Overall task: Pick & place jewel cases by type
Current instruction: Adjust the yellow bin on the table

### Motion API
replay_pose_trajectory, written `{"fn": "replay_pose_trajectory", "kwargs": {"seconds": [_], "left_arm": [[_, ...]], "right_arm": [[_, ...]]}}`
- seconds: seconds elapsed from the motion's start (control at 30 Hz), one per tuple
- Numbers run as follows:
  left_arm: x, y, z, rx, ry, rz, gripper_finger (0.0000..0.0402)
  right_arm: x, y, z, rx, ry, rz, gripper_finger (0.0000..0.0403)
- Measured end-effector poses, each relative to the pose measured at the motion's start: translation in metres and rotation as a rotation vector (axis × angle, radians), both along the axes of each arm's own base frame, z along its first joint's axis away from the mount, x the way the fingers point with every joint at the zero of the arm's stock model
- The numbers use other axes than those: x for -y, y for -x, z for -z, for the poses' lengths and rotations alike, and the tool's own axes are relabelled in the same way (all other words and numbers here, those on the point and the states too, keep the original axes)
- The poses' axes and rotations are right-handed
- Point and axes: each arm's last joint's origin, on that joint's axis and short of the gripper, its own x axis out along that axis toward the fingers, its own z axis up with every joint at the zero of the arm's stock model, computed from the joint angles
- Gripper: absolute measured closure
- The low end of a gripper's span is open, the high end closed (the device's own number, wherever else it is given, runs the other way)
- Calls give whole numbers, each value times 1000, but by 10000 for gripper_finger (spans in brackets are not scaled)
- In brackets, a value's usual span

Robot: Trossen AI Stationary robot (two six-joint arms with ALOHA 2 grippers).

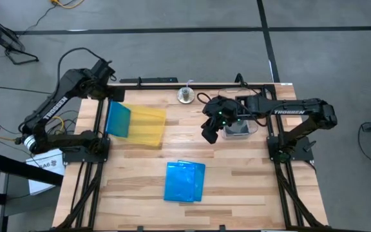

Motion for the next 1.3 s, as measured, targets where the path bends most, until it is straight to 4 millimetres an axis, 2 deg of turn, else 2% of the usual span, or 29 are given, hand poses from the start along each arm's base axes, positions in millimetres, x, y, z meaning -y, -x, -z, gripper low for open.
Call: {"fn": "replay_pose_trajectory", "kwargs": {"seconds": [0.17,0.3,0.43,0.7,0.93,1.07,1.3], "left_arm": [[1,-2,0,50,21,22,258],[2,-15,-4,178,11,113,258],[12,-28,-10,262,-15,224,258],[50,-55,-13,379,87,425,258],[87,-68,-13,357,78,547,258],[102,-70,-14,332,30,594,258],[127,-72,-14,314,22,762,258]], "right_arm": [[3,0,0,0,2,10,403],[4,0,0,-1,6,7,403],[4,1,1,-9,27,-21,403],[-2,10,8,-130,-33,-74,403],[-14,14,10,-181,-44,-117,403],[-23,11,9,-146,-29,-166,403],[-41,-2,3,11,33,-381,403]]}}
